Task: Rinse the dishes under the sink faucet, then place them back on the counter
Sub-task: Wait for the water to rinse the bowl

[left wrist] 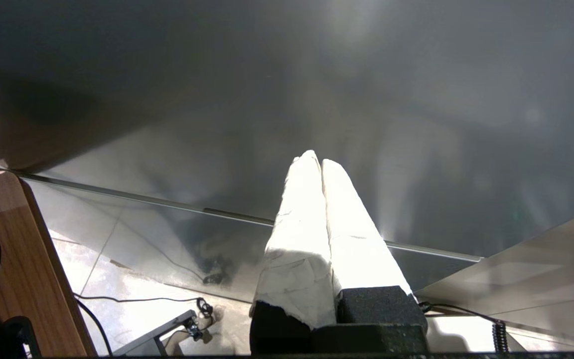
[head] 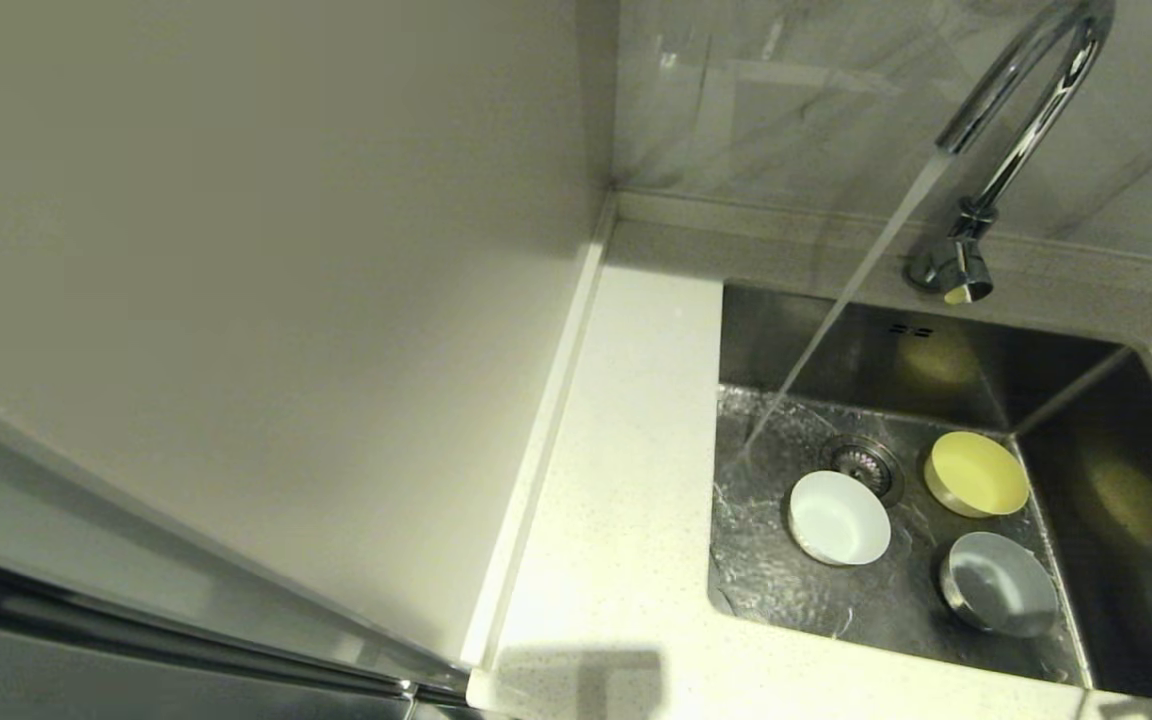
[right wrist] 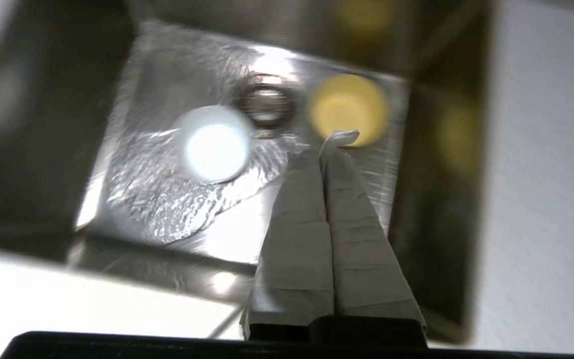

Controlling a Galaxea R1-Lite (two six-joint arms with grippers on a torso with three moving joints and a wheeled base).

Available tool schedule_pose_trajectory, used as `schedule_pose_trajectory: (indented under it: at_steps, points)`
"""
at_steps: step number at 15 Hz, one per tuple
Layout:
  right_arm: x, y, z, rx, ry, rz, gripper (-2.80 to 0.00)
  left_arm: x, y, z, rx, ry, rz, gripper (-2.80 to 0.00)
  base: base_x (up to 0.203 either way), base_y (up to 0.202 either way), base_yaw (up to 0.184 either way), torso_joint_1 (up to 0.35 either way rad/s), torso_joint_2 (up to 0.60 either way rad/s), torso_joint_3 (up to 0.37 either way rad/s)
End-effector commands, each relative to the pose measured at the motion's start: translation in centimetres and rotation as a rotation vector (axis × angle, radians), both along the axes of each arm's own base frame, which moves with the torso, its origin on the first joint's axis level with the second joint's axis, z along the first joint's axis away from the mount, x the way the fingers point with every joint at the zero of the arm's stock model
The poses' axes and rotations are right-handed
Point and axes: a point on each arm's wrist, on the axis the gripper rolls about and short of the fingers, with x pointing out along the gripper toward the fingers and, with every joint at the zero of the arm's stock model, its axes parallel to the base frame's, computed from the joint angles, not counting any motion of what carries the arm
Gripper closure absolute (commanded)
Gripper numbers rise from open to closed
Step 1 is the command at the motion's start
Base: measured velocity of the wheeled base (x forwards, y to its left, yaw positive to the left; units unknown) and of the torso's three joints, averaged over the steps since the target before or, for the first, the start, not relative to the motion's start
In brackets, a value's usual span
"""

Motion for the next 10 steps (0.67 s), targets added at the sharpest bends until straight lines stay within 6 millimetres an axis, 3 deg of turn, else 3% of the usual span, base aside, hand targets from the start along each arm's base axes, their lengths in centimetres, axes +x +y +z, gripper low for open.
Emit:
schedule_pose_trajectory:
  at_steps: [1, 4, 10]
  points:
    - [-0.1, 0.4, -0.6, -0.015, -0.012, -0.070, 0.00, 0.0, 0.0, -0.1, -0.001, 0.002, -0.001, 0.00, 0.000, 0.000, 0.000, 0.000, 0.00, 0.000]
    - [-3.1, 3.0, -1.5, -0.022, -0.120, -0.020, 0.00, 0.0, 0.0, -0.1, -0.001, 0.002, 0.000, 0.00, 0.000, 0.000, 0.000, 0.000, 0.00, 0.000]
    - [-8.5, 3.4, -8.4, -0.037, -0.209, -0.103, 0.00, 0.0, 0.0, -0.1, -0.001, 0.002, 0.000, 0.00, 0.000, 0.000, 0.000, 0.000, 0.00, 0.000]
